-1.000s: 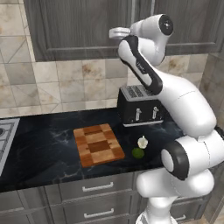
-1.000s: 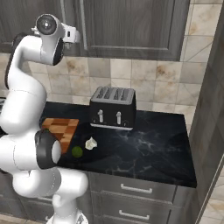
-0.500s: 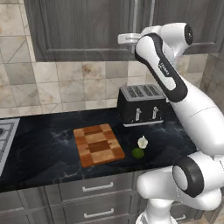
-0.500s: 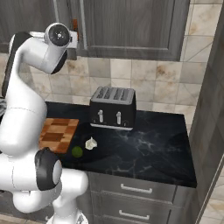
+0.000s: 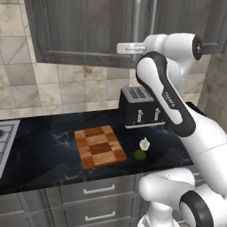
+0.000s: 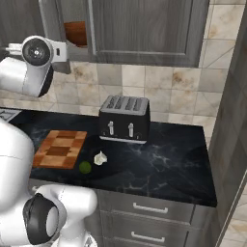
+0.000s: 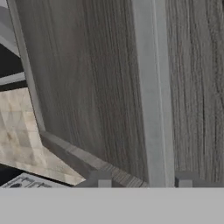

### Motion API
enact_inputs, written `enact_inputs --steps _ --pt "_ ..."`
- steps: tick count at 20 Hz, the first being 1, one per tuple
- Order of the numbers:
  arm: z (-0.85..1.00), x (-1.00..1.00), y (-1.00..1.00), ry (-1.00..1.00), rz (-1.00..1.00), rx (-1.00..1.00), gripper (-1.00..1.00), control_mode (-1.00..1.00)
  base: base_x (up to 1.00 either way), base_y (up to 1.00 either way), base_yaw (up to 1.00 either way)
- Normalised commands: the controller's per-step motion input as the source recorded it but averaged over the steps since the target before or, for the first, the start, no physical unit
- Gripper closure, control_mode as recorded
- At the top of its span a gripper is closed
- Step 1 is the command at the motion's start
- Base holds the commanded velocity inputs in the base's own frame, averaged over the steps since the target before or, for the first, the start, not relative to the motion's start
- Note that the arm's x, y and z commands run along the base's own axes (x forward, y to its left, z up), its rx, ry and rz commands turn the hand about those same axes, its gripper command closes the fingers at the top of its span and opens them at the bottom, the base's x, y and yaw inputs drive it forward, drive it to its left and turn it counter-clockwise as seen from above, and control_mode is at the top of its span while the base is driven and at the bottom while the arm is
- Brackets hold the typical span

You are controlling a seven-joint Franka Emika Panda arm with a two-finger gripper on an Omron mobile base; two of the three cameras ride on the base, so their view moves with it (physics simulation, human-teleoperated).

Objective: Open the cabinet. Place the bowl and condiment on the counter. Then place the lime and garlic on the cutting board.

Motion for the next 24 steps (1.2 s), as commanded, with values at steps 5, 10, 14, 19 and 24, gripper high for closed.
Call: enact_inputs --steps 5,10,14,19,24 --pt "-0.03 -0.85 1.0 0.0 -0.08 -0.01 1.0 -1.0 0.0 0.0 0.0" --pt "-0.12 -0.57 1.0 0.0 -0.13 -0.07 1.0 -1.0 0.0 0.0 0.0" --pt "-0.2 -0.14 1.0 0.02 -0.2 -0.13 1.0 -1.0 0.0 0.0 0.0" --pt "-0.26 -0.01 1.0 0.01 -0.19 -0.12 1.0 -1.0 0.0 0.0 0.0" --pt "-0.18 0.0 1.0 0.01 -0.13 -0.05 1.0 -1.0 0.0 0.0 0.0"
